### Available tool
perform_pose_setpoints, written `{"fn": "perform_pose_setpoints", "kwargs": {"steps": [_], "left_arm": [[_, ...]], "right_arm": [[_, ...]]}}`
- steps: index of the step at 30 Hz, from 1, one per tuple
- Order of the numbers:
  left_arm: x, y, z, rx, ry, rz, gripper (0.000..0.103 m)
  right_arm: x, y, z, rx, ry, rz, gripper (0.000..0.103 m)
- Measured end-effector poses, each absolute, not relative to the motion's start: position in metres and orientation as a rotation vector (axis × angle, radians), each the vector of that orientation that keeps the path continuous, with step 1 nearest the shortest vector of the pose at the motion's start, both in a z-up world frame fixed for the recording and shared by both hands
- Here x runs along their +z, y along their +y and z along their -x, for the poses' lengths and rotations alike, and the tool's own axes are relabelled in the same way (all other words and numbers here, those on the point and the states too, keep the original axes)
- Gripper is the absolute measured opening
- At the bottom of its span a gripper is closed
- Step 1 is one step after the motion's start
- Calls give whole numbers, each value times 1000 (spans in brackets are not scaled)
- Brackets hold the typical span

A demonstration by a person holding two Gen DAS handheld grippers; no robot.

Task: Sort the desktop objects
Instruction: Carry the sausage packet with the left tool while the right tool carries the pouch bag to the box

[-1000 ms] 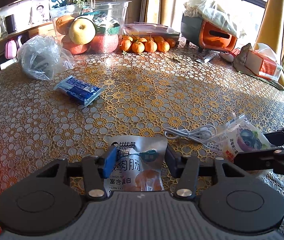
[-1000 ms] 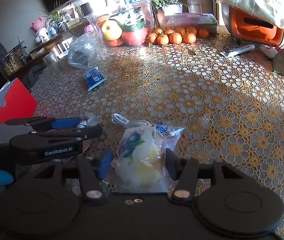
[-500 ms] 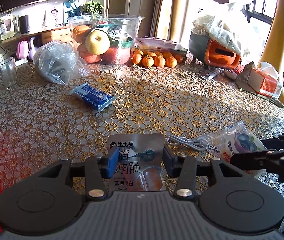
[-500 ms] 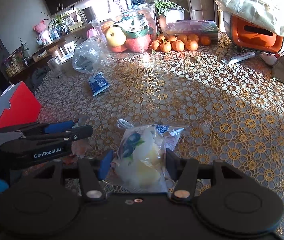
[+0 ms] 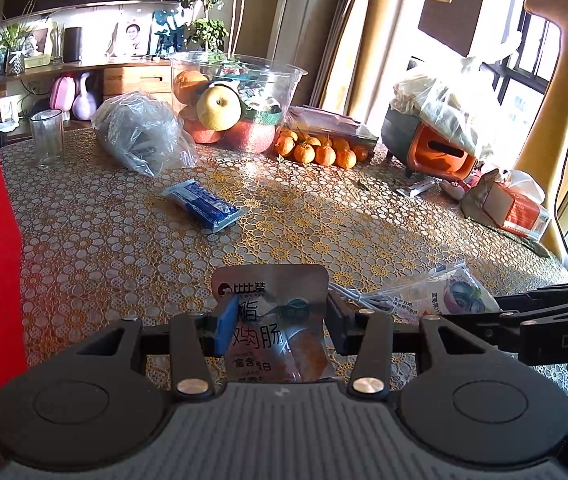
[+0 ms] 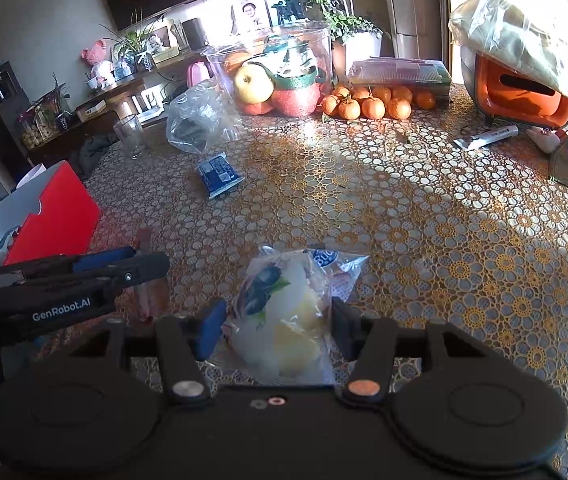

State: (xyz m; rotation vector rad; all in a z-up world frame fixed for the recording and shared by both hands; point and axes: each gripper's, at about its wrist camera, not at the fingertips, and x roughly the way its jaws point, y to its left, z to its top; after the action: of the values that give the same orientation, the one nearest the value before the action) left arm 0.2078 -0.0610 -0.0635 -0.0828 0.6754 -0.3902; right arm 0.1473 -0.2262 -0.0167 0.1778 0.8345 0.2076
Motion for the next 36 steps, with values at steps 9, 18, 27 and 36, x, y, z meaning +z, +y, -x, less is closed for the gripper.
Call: {"fn": "perform_pose_setpoints", "kwargs": {"steps": [9,18,27,36], "left_arm": [[-49,-48,-198,-382,644,127,44],[-27,-35,-185,-375,618,145,44],[-5,-8,-173,-340,582,145,44],[18,35,-158,-287,527,152,45]], "right_arm": [[-6,-215,-143,230,818,-151,55],[9,-197,-139,265,799,-129,55],[32,-164,-134,331,771,-99,55],[56,-119,-130,408,734,-36,55]]}}
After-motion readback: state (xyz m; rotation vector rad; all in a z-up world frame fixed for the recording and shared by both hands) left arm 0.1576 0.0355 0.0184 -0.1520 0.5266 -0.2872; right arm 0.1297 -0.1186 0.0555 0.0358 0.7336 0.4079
